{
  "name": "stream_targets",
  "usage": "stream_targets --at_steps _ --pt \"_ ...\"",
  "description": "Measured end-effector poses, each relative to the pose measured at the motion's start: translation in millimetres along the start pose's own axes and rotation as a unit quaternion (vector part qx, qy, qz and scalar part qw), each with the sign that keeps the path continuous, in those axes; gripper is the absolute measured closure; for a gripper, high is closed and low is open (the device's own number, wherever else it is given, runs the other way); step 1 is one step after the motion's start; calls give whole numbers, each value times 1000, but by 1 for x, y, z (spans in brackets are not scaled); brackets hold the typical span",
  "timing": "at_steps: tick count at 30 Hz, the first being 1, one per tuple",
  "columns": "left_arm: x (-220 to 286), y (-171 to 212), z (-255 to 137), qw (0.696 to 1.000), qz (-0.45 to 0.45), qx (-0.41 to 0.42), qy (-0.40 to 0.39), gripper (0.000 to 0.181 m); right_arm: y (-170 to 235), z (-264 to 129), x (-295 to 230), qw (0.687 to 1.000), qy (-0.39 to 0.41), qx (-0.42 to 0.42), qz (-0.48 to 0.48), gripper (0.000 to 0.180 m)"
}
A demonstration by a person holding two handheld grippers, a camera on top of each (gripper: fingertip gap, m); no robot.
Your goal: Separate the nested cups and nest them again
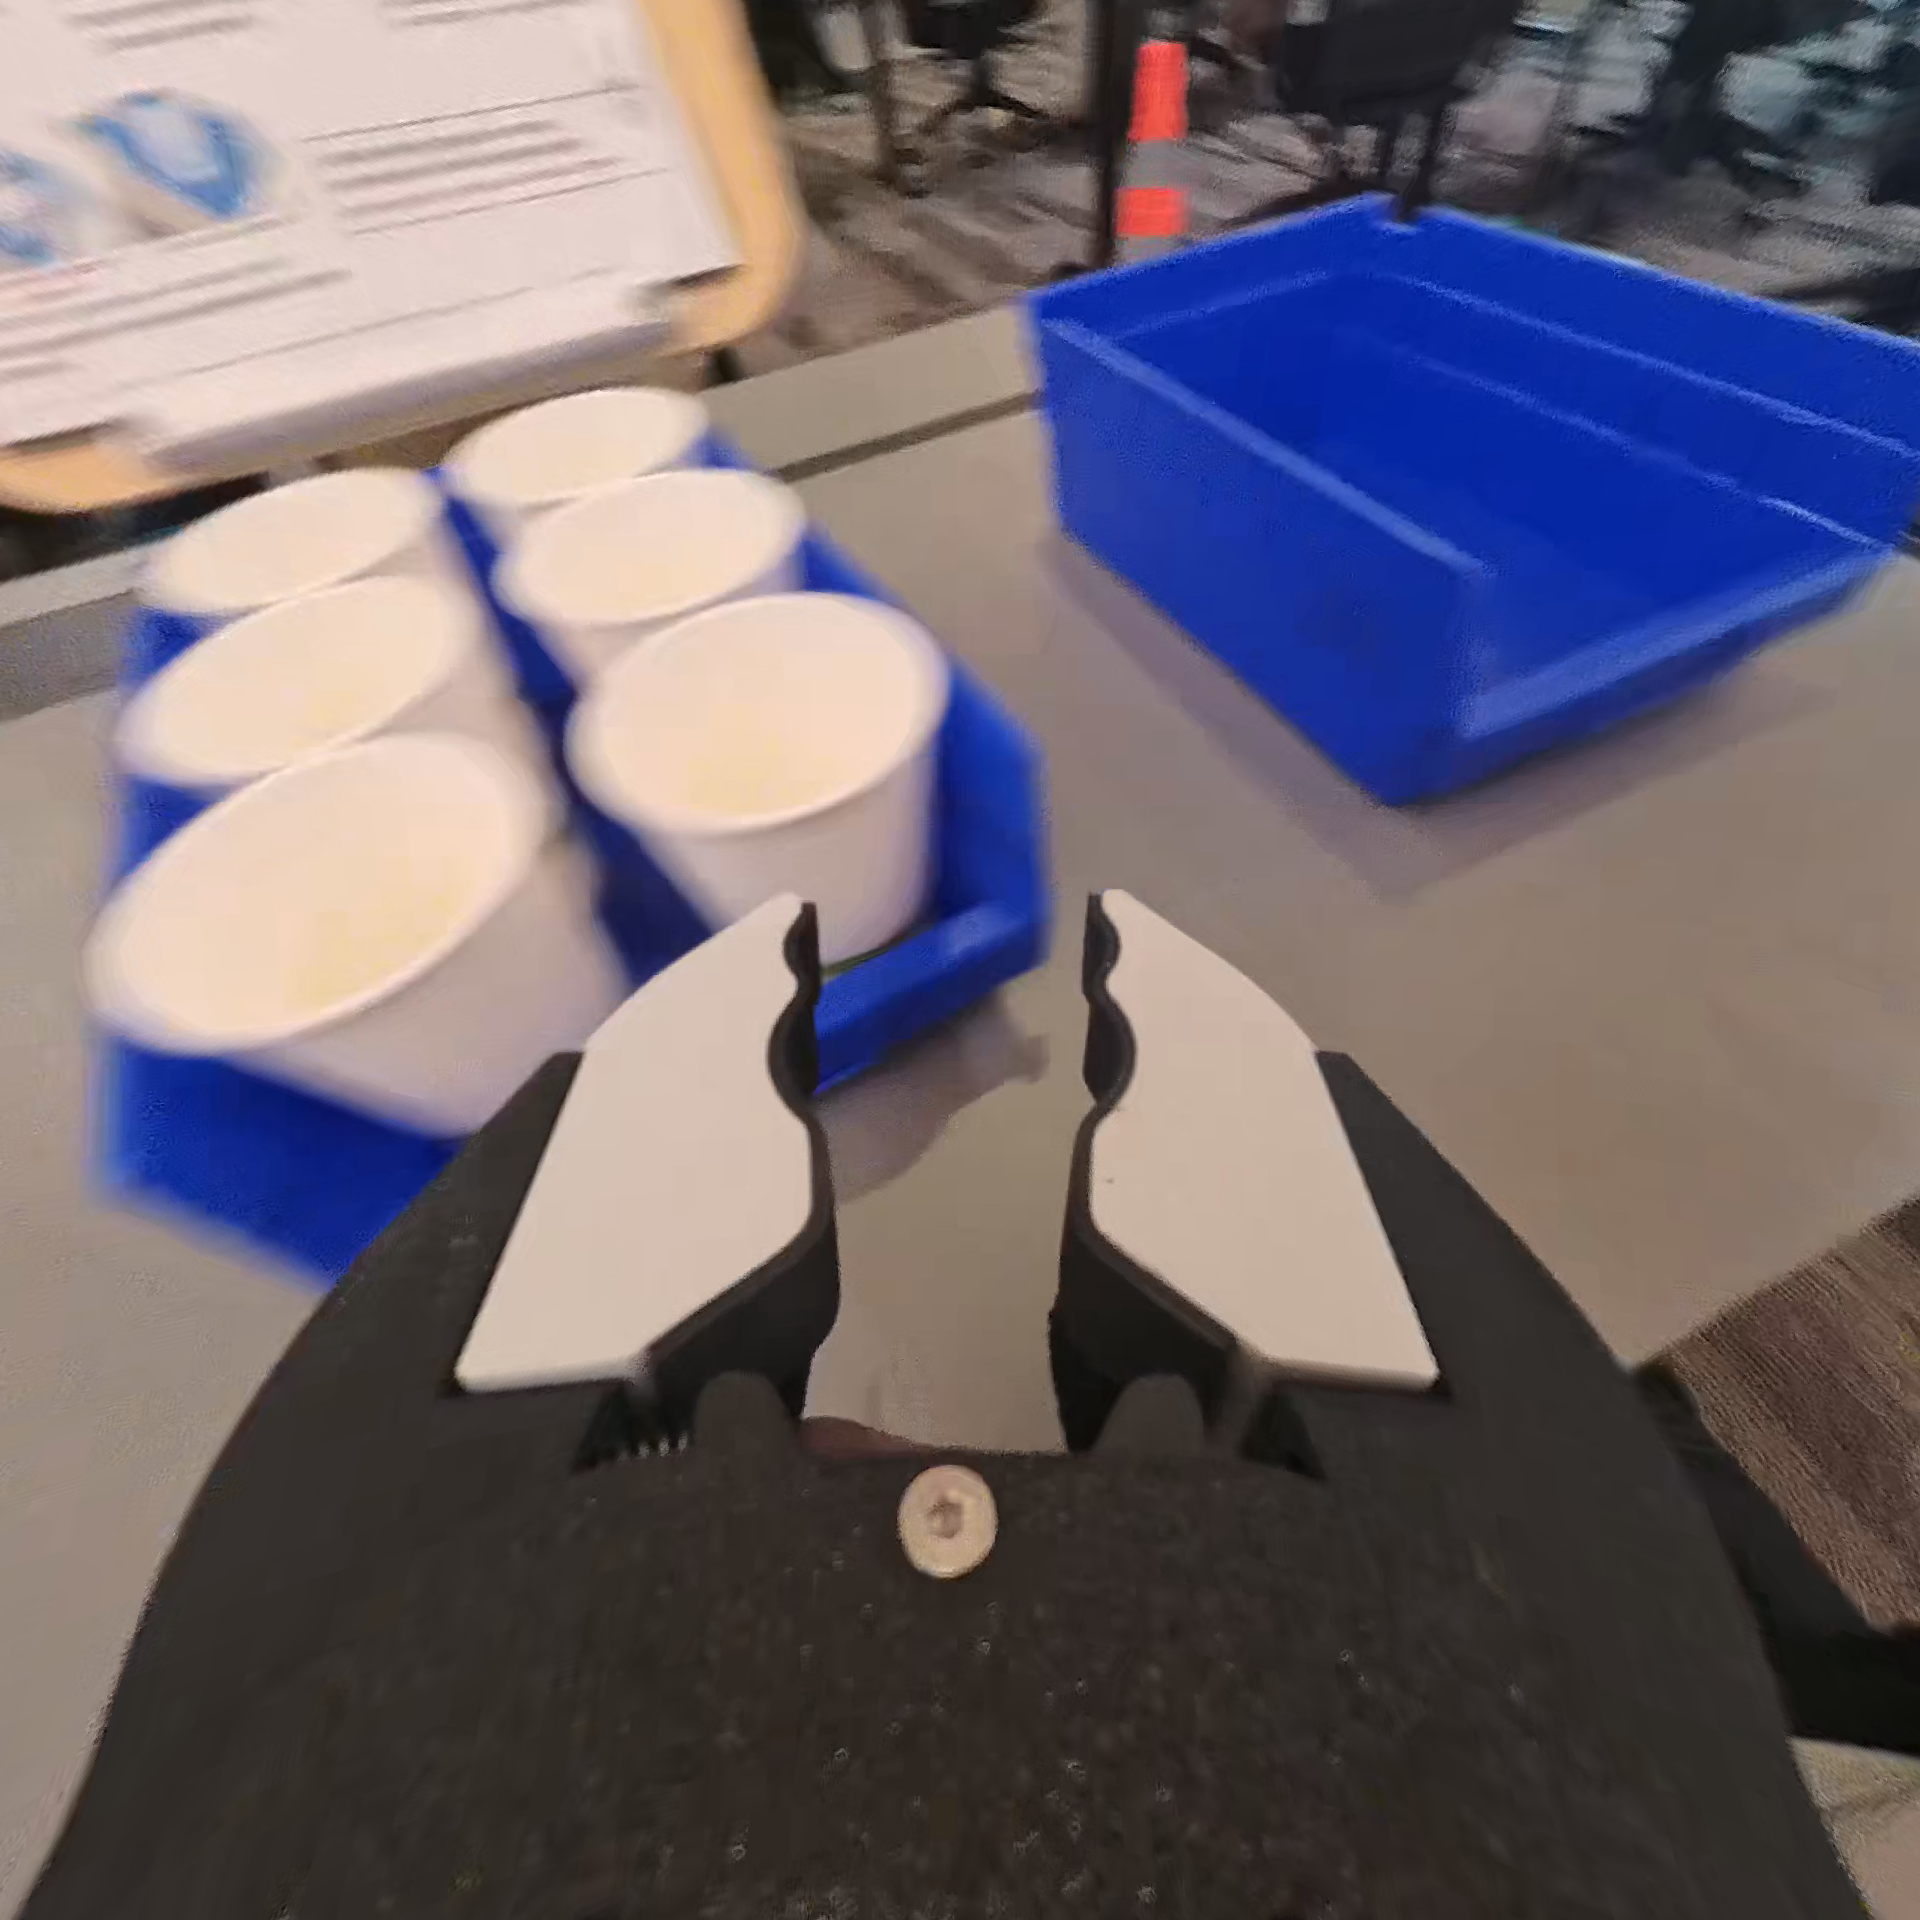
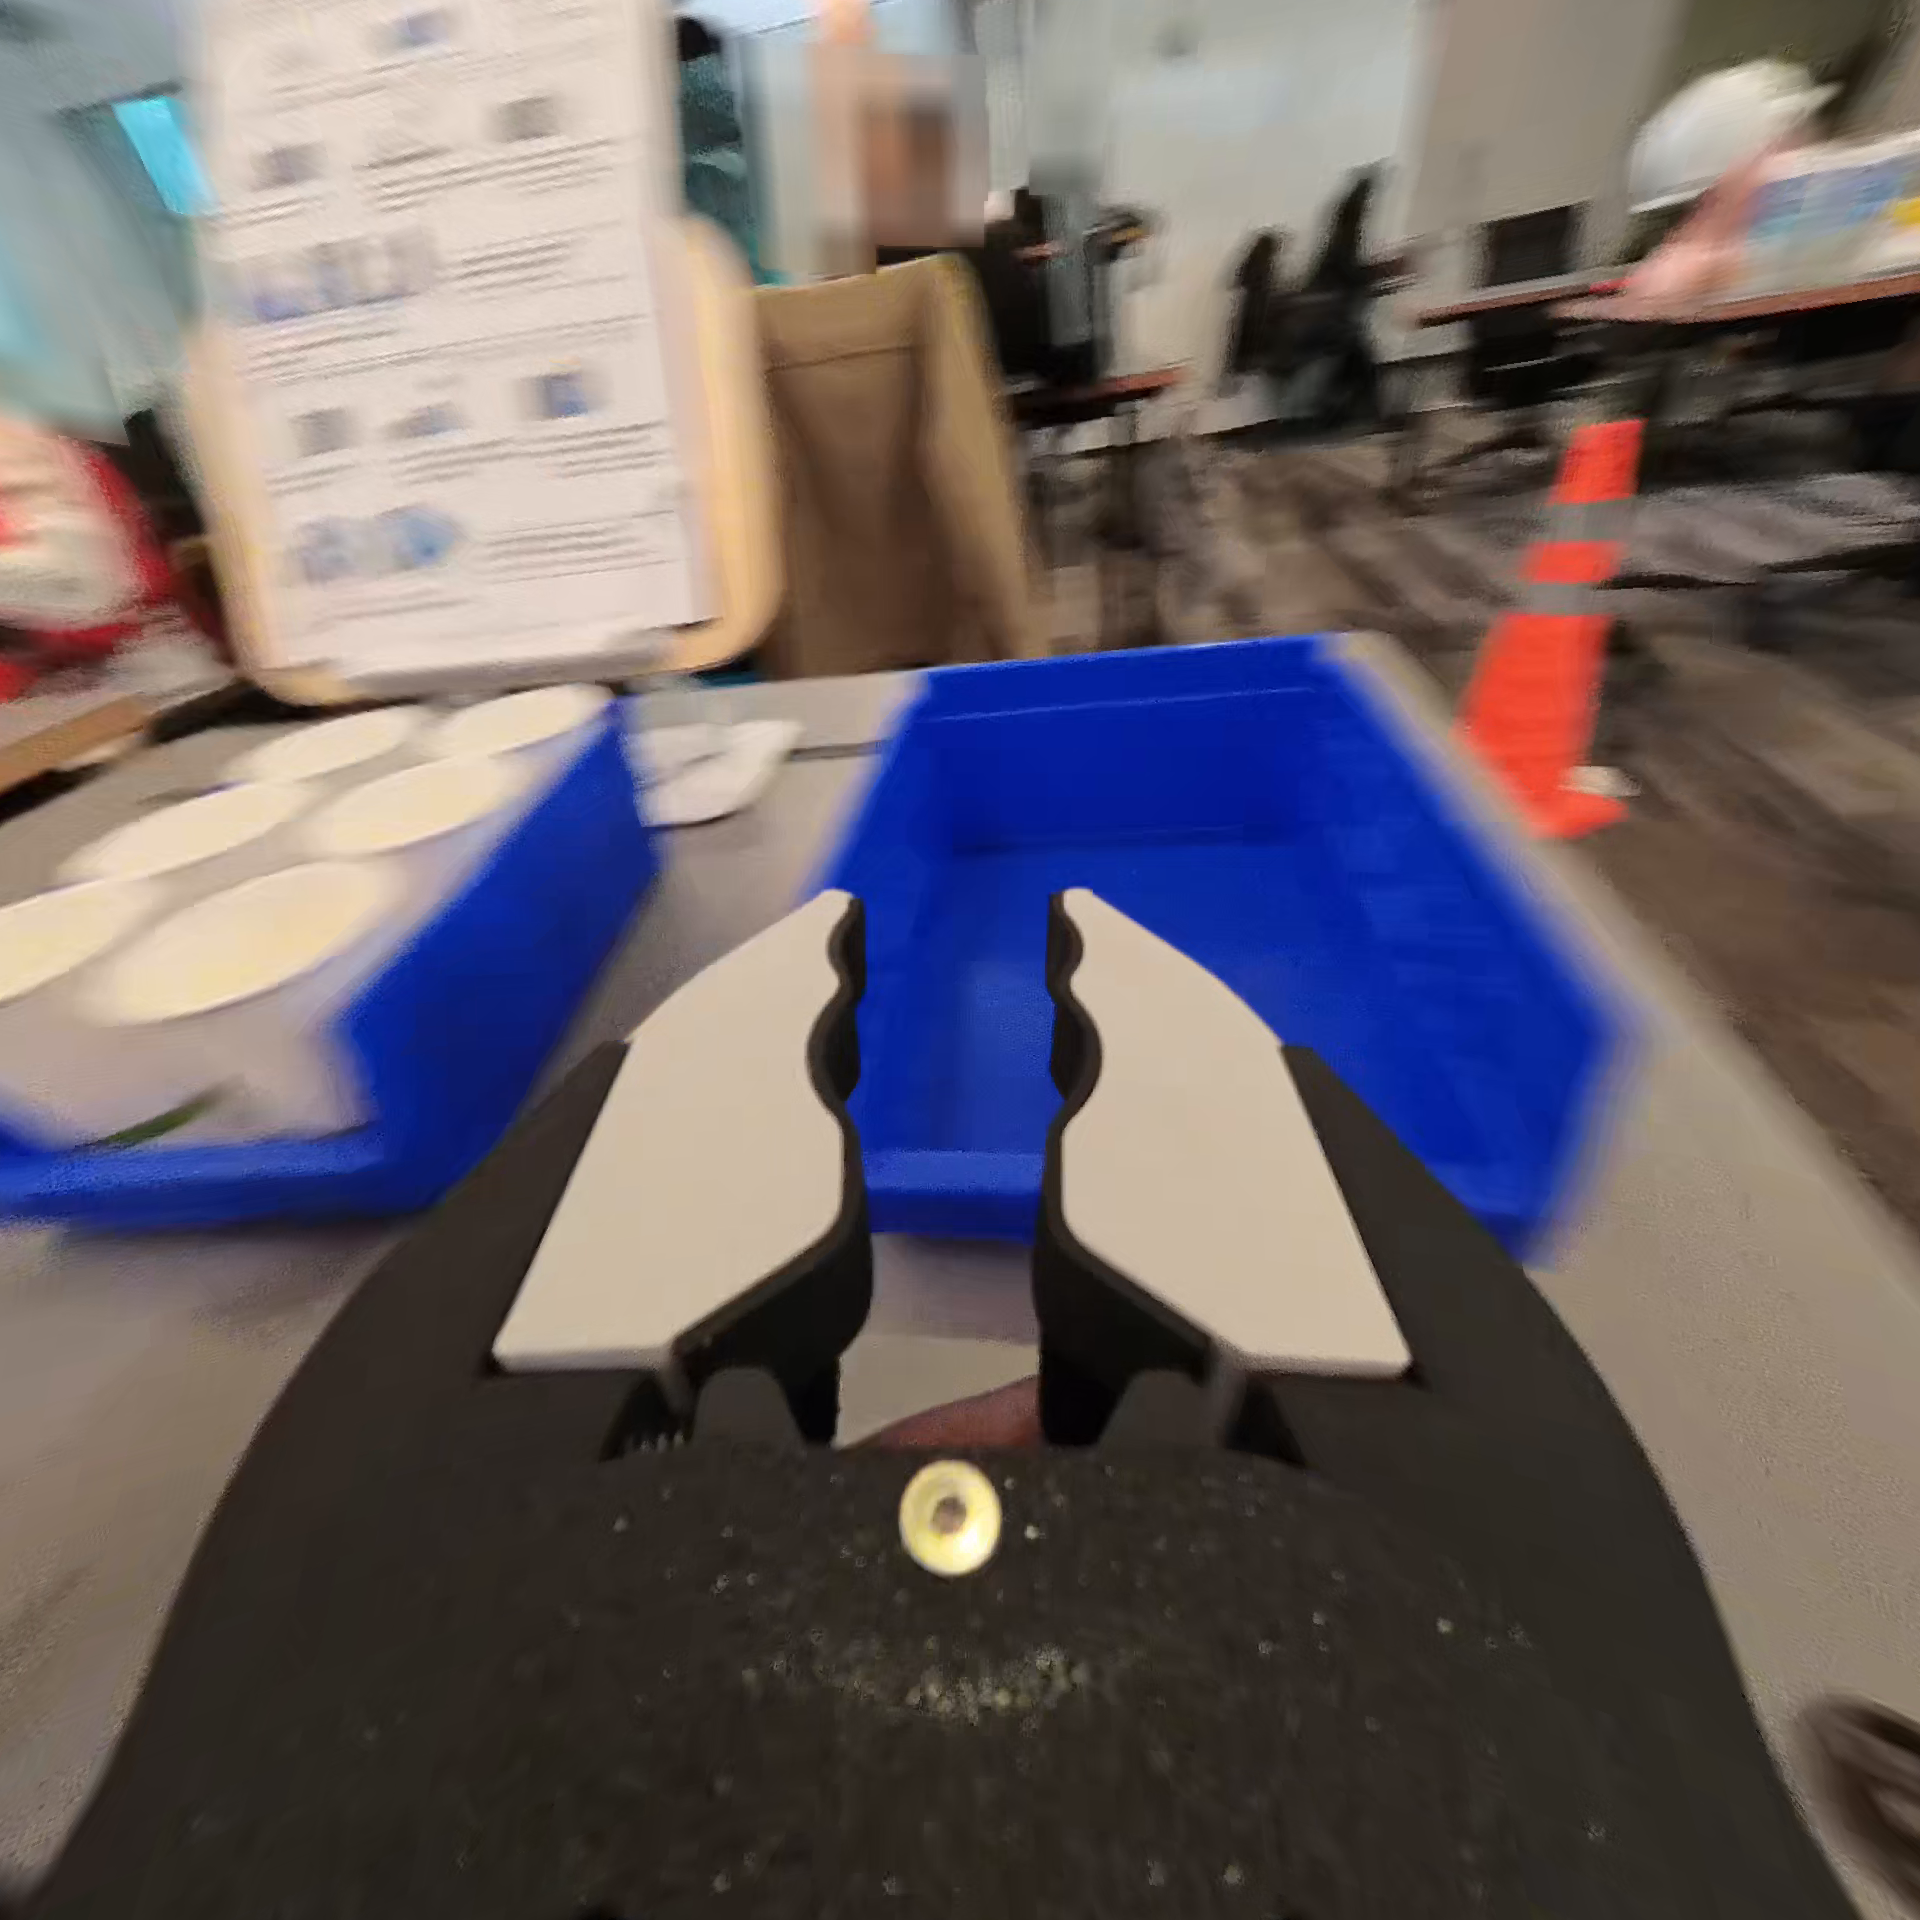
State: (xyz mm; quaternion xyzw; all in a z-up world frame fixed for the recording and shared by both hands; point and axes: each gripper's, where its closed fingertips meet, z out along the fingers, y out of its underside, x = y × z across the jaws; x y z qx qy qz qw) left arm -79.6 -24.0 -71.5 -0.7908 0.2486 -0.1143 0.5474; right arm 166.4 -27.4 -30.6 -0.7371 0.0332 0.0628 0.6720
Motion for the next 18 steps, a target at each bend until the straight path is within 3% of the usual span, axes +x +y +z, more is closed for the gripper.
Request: stream_targets --at_steps 4,6,9,13,16,18 --pt "-109 34 -29 990 -84 -9 -116 131 70 28 -153 980 -168 -106 2 148" --pt "-146 53 -28 982 -117 -18 -147 130 102 41 -186 975 -172 -143 -11 151" --pt "-177 70 -17 976 -138 -22 -168 131 113 67 -195 983 -121 -136 -23 153" --pt "-181 78 9 978 -151 -40 -138 136 116 92 -195 984 -87 -153 -32 157" --pt "-172 79 21 982 -150 -54 -102 172 119 103 -196 984 -76 -158 -29 173" --pt "-172 79 22 982 -130 -60 -120 175 118 104 -196 986 -67 -152 16 174"
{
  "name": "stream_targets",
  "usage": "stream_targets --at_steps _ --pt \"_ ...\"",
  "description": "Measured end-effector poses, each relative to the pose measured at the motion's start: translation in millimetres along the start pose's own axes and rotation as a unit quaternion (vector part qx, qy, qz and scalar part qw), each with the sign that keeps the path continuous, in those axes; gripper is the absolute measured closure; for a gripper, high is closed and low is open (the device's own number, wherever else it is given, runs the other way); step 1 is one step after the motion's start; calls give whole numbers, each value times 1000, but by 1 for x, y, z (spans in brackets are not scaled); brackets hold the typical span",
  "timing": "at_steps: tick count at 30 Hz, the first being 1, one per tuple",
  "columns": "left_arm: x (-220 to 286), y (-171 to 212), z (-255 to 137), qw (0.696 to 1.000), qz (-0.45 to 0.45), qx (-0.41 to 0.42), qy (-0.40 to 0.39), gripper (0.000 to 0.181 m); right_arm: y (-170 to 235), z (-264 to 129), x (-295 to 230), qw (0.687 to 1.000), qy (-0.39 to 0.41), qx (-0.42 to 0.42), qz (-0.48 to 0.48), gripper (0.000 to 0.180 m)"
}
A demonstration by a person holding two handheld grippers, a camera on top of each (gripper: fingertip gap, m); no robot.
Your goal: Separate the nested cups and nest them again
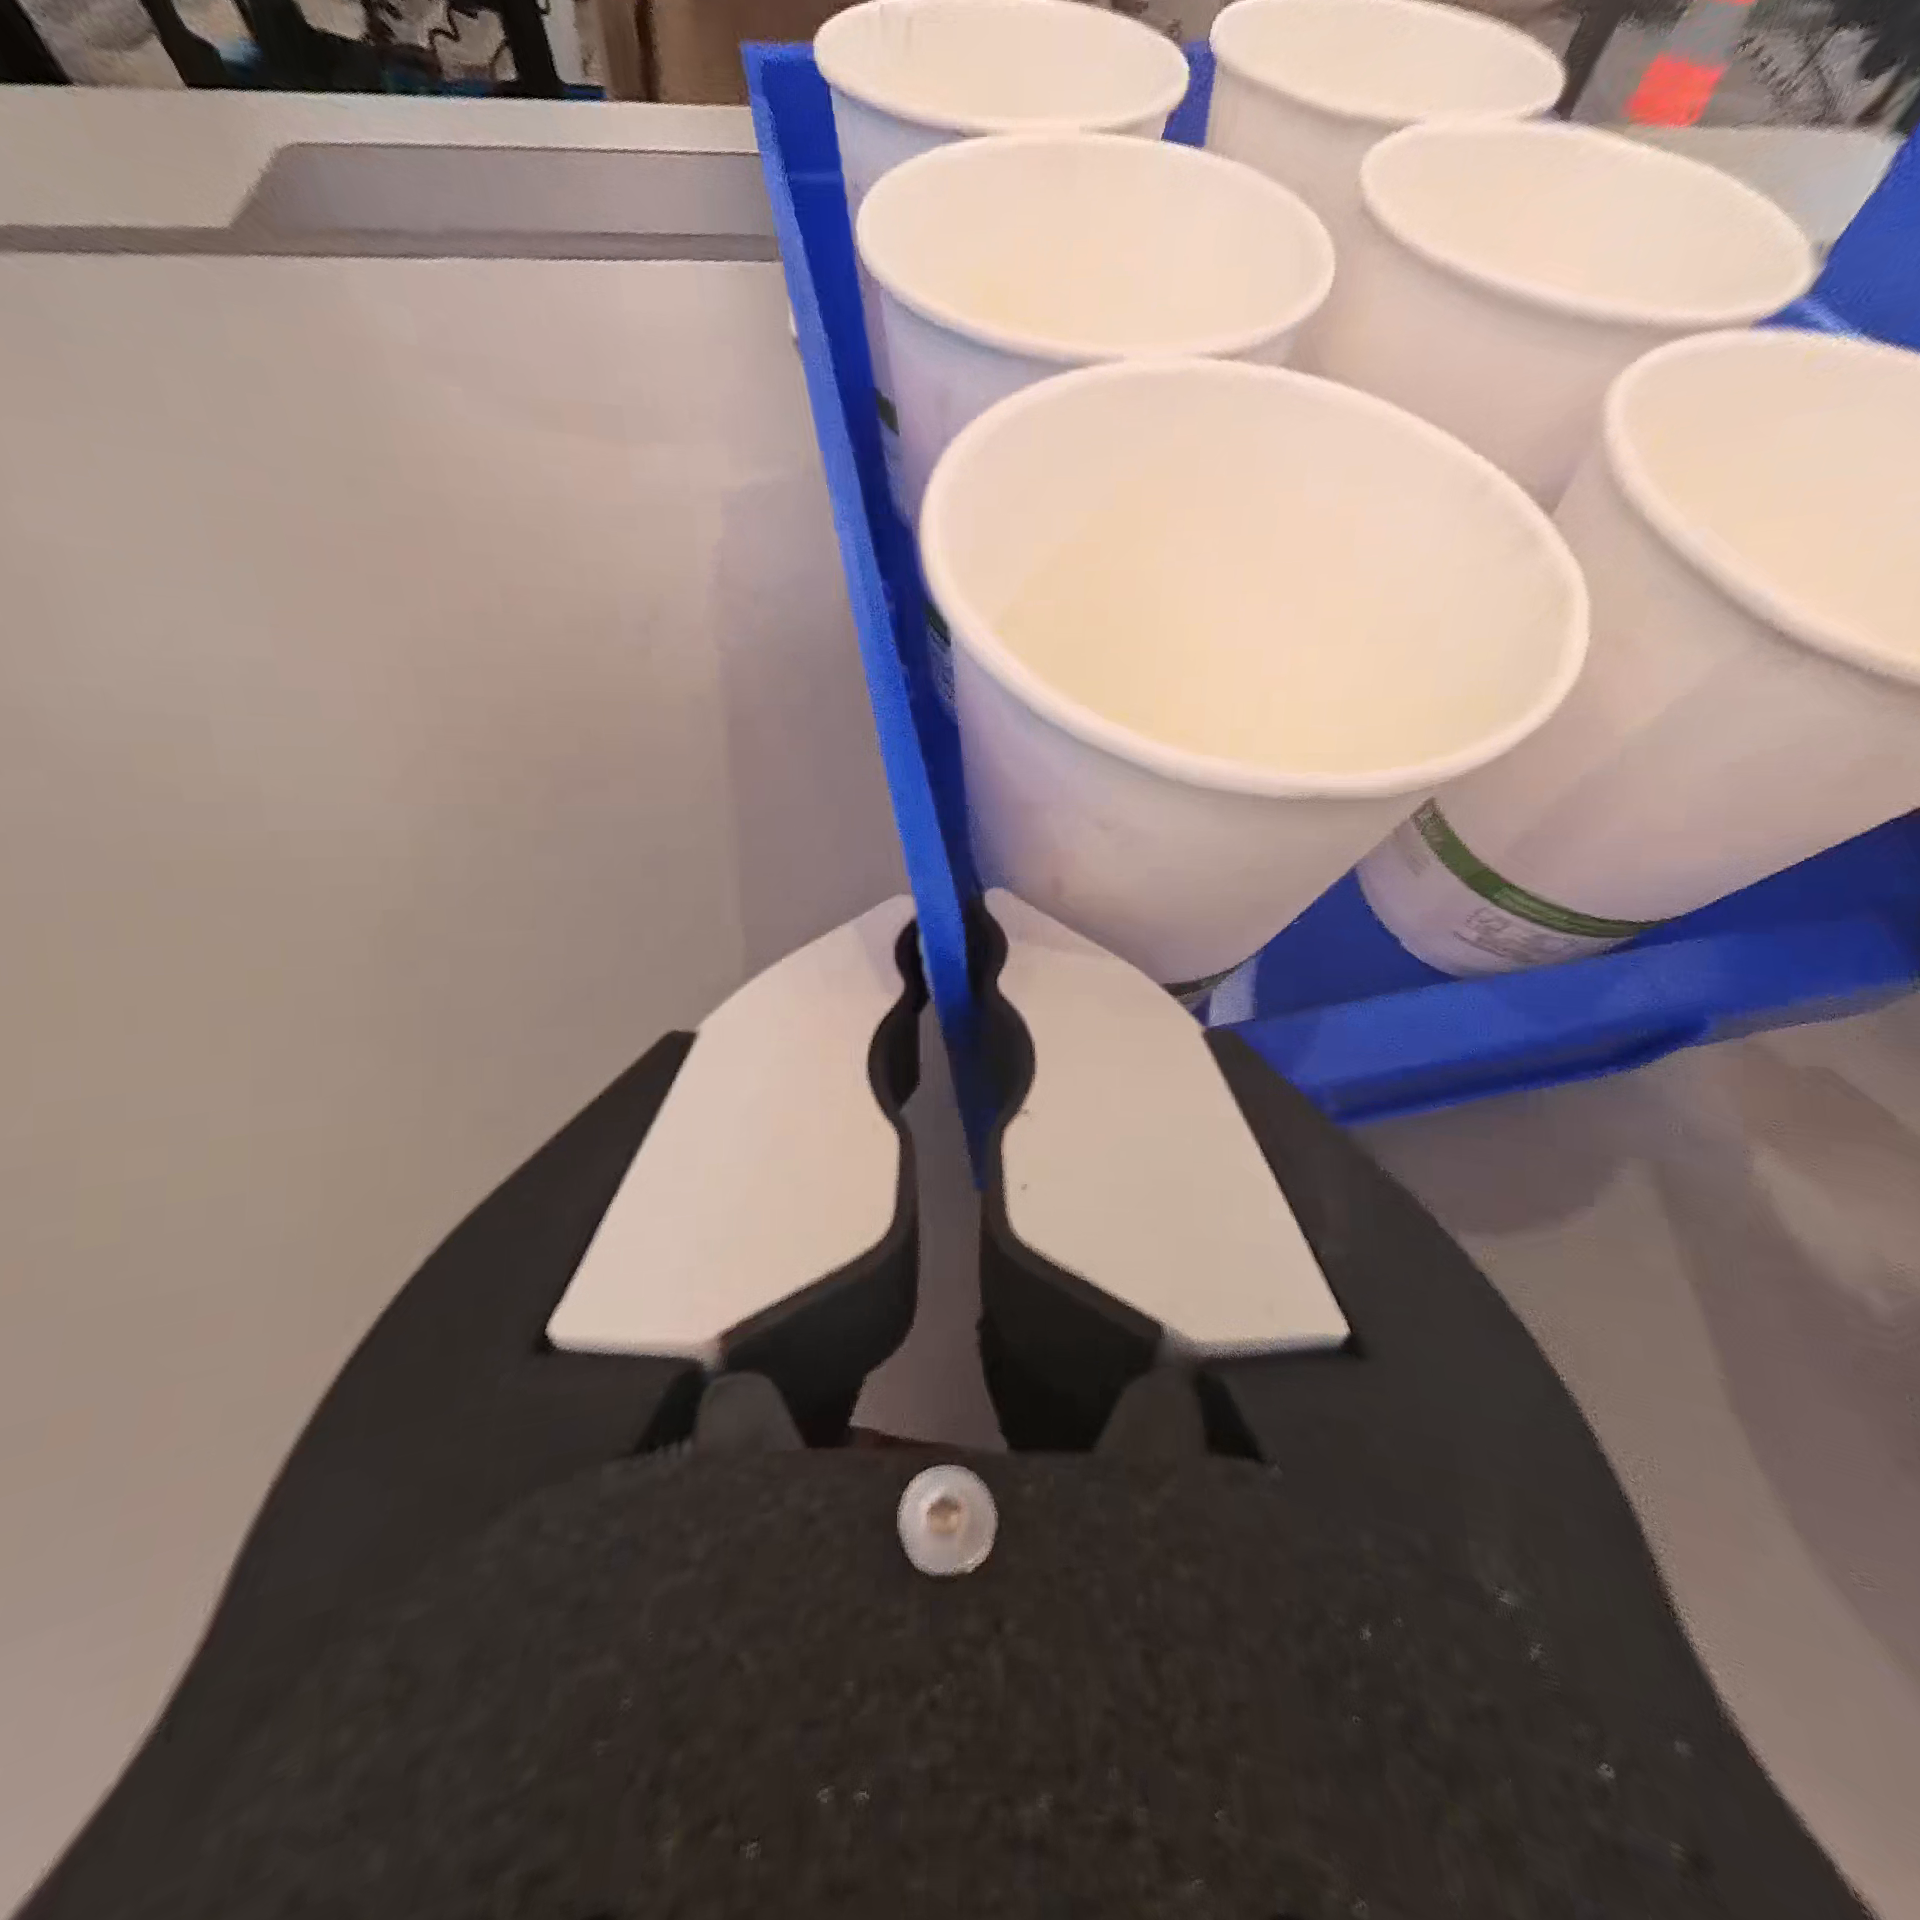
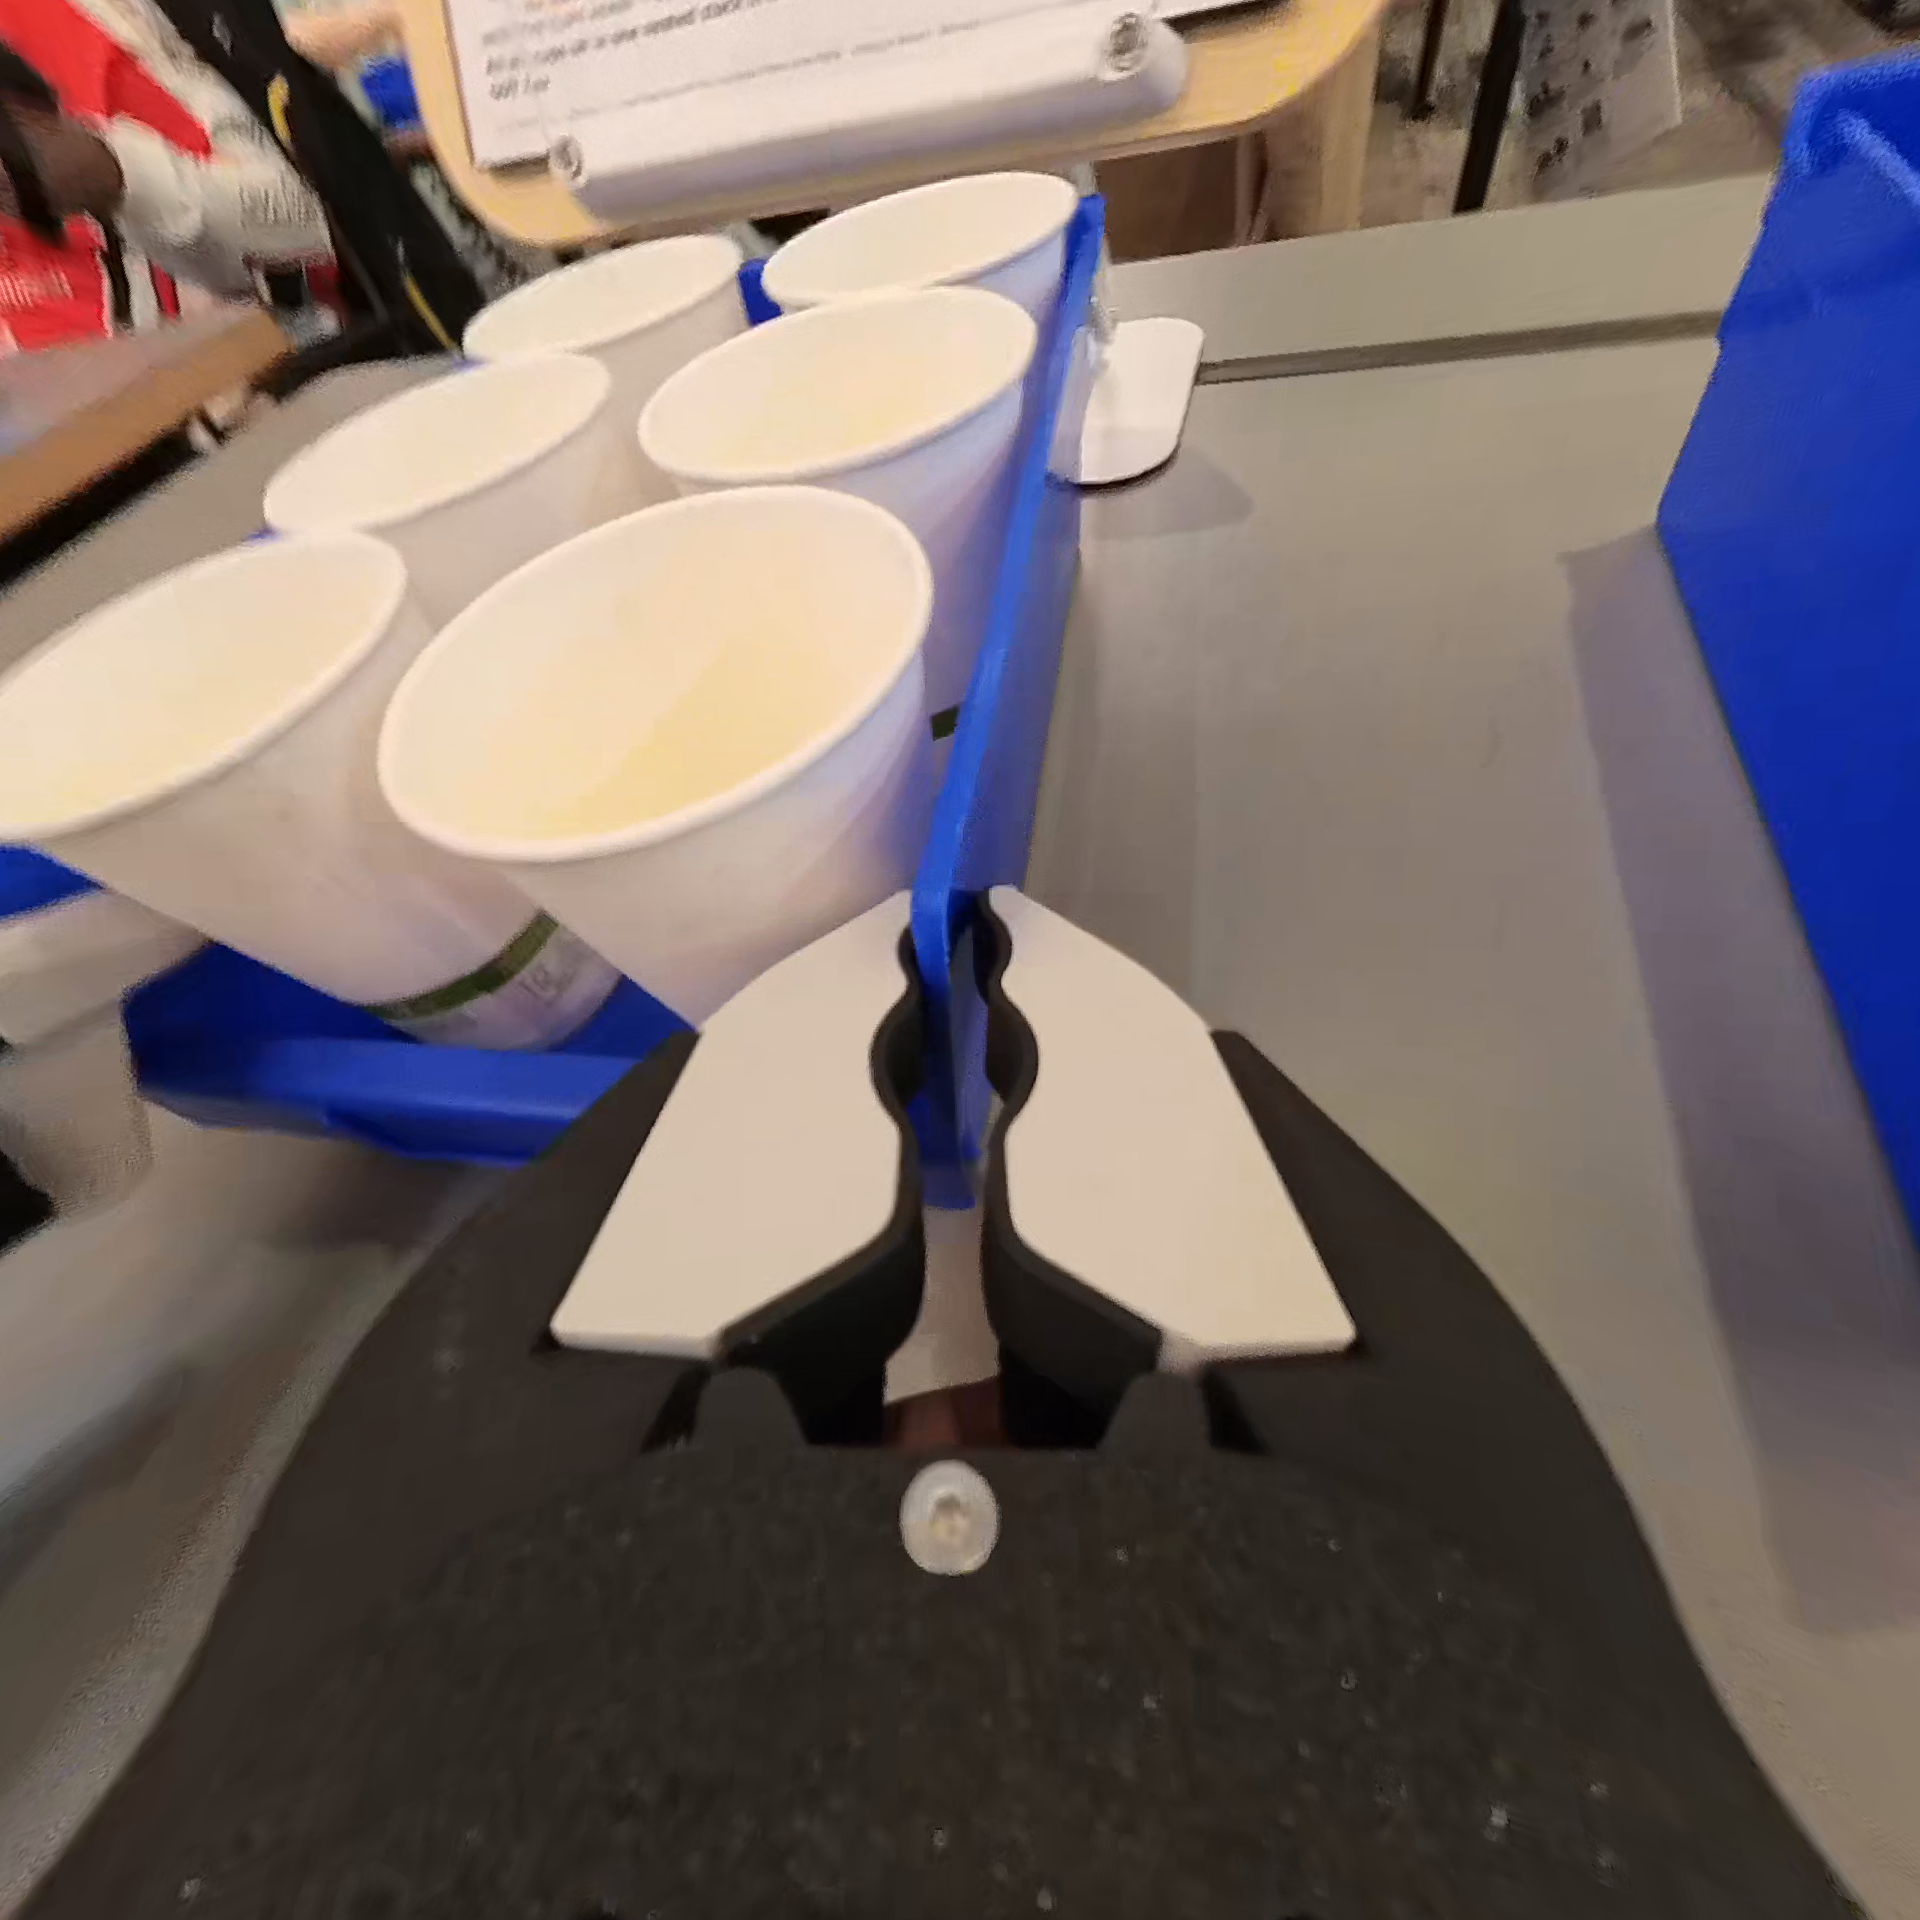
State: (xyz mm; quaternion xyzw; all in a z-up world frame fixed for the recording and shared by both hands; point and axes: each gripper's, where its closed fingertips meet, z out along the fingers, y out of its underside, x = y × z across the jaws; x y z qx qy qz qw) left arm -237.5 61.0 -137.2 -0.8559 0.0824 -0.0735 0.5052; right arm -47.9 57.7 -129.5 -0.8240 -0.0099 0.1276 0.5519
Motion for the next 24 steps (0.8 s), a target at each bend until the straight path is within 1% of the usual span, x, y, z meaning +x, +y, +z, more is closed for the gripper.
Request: stream_targets --at_steps 2,4,6,10,15,17,21,24 --pt "-1 -2 -4 999 22 10 -22 177 -4 -5 -2 998 14 22 49 174" --pt "-2 -5 -13 1000 13 21 -19 178 -13 -13 -8 996 52 59 34 175" --pt "-14 -4 -19 1000 -2 18 -13 178 -19 -16 -28 995 51 83 30 175" --pt "-69 -2 -33 999 -15 22 -32 178 -9 0 -84 997 17 73 12 174" --pt "-151 -11 -52 997 14 31 -63 179 8 21 -162 998 -17 58 35 173" --pt "-181 -15 -56 997 6 39 -73 179 14 31 -191 997 -32 44 57 172" --pt "-229 -16 -56 996 8 39 -76 179 17 51 -233 997 -44 39 43 172" --pt "-252 -11 -50 997 5 40 -65 179 21 61 -250 998 -47 35 30 171"
